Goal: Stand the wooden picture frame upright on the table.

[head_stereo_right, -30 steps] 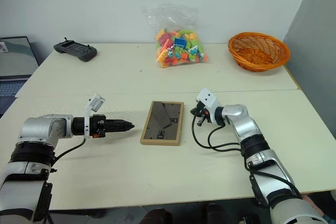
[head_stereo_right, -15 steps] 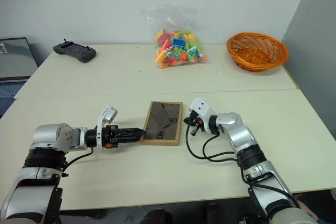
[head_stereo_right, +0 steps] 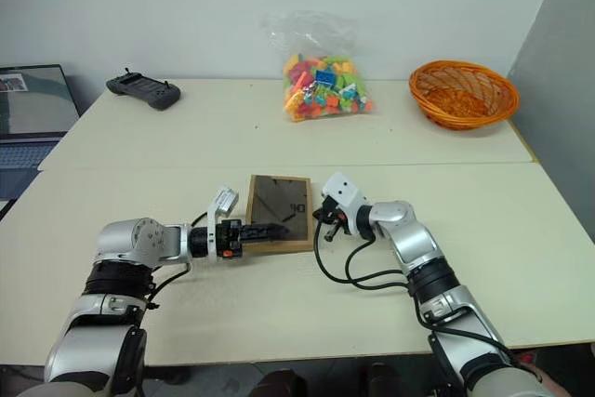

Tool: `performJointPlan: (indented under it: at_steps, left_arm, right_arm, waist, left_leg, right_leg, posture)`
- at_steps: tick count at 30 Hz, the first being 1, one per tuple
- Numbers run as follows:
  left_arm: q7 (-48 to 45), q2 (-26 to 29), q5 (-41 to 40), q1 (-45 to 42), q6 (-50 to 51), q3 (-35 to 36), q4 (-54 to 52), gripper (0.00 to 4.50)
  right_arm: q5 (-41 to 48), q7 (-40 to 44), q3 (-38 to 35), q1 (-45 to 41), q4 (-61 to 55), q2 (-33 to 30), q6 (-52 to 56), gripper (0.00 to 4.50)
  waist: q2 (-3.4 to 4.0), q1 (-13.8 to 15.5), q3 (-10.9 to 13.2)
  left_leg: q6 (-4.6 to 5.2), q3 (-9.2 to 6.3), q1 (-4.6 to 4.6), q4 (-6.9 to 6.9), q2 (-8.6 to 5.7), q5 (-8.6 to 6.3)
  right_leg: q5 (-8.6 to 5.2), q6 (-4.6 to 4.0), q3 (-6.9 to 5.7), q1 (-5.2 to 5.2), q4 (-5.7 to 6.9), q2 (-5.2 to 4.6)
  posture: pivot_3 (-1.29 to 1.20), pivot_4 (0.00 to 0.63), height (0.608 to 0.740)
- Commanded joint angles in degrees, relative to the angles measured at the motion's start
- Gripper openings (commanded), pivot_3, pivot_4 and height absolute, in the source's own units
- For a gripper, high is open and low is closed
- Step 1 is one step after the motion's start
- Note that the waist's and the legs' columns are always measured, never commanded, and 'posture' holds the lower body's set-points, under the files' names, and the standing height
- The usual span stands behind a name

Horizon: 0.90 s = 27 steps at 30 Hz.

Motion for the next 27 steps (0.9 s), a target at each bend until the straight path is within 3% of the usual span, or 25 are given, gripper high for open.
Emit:
performJointPlan:
  at_steps: [1,13,17,21,27]
  left_arm:
    - [0.87,0.78,-1.80,0.18,-1.05,2.11,-1.56,3.35]
    - [8.05,-0.61,-6.35,-0.42,-1.53,9.97,-6.60,1.05]
    - [11.27,-2.12,-6.79,-0.08,-3.21,10.08,-13.15,1.05]
    - [16.68,-6.37,-12.02,-0.66,-0.64,14.46,-21.50,1.05]
    - [20.06,-7.89,-15.02,2.10,-0.43,13.95,-27.64,1.05]
  right_arm:
    - [0.05,-0.34,-0.50,-0.77,0.10,-0.28,-1.62,0.00]
    - [0.56,-1.50,-3.26,0.31,-1.73,-4.37,-3.17,0.00]
    - [3.40,0.11,-5.85,-0.88,-5.06,-6.41,-1.15,0.00]
    - [15.33,7.04,-11.50,-6.58,-12.67,-8.55,14.11,0.78]
    - [23.38,7.84,-14.40,-14.54,-13.26,-7.32,23.81,2.27]
  waist:
    - [0.00,-0.41,0.00]
    - [-0.01,-0.75,0.01]
    - [-0.03,-0.67,0.03]
    - [-0.05,-0.74,0.10]
    - [-0.04,-1.01,0.09]
  left_leg:
    - [-0.02,0.00,-0.02,-0.02,0.00,0.01]
    - [-0.08,-0.04,-0.14,-0.03,0.03,0.05]
    - [-0.08,-0.04,-0.22,-0.01,0.02,0.05]
    - [-0.09,-0.02,-0.26,-0.02,0.04,0.05]
    - [-0.08,-0.05,-0.18,-0.07,0.08,0.04]
  right_leg:
    - [0.00,0.00,0.00,-0.02,0.00,0.00]
    - [0.00,0.00,-0.02,-0.14,-0.02,0.03]
    - [0.00,0.00,-0.02,-0.15,-0.10,0.00]
    - [0.01,0.00,0.00,-0.21,-0.08,0.00]
    - [0.01,-0.01,0.04,-0.22,-0.08,0.06]
  posture:
    - [0.00,0.150,0.740]
    - [0.00,0.150,0.740]
    - [0.00,0.150,0.740]
    - [0.00,0.150,0.740]
    - [0.00,0.150,0.740]
